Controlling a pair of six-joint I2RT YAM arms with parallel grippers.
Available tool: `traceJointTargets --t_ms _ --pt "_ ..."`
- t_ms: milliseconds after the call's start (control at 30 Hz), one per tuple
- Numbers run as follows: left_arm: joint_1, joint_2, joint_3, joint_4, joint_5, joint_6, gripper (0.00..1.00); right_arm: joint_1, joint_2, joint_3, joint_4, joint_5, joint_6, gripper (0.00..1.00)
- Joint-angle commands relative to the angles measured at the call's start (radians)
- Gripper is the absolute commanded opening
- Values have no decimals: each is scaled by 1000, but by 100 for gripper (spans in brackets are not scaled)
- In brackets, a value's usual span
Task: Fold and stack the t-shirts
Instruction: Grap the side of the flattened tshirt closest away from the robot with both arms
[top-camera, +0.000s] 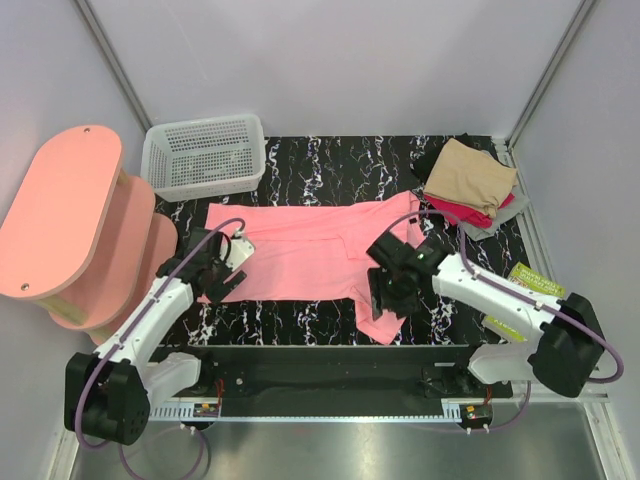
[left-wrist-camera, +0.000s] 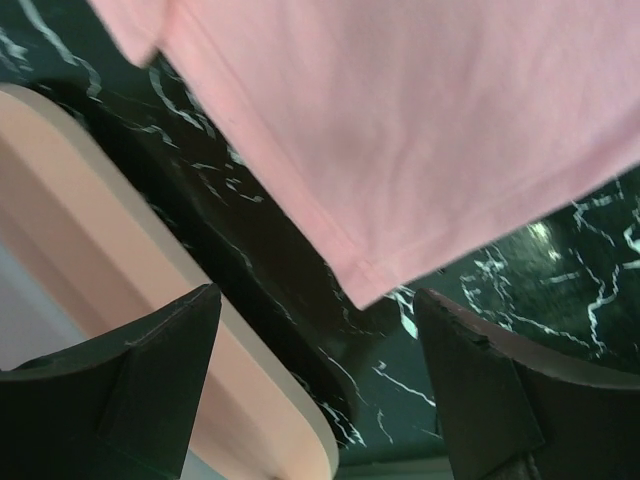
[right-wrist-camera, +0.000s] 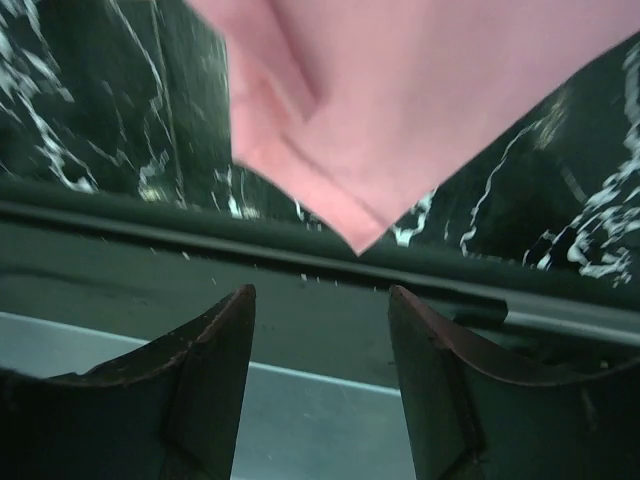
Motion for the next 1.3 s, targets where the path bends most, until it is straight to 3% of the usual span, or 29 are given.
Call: traceJointTargets --t_ms 0,233,833,1267 --pt "-5 -7 -31 4 -15 13 84 144 -35 15 -47 3 98 64" --pt "-5 -13 -118 30 -34 36 84 232 28 17 -138 148 129 64" --pt "-3 188 -178 191 -52 1 81 235 77 -158 9 138 189 66" --pt "-2 202 -193 224 -55 1 77 233 195 -178 138 127 169 63"
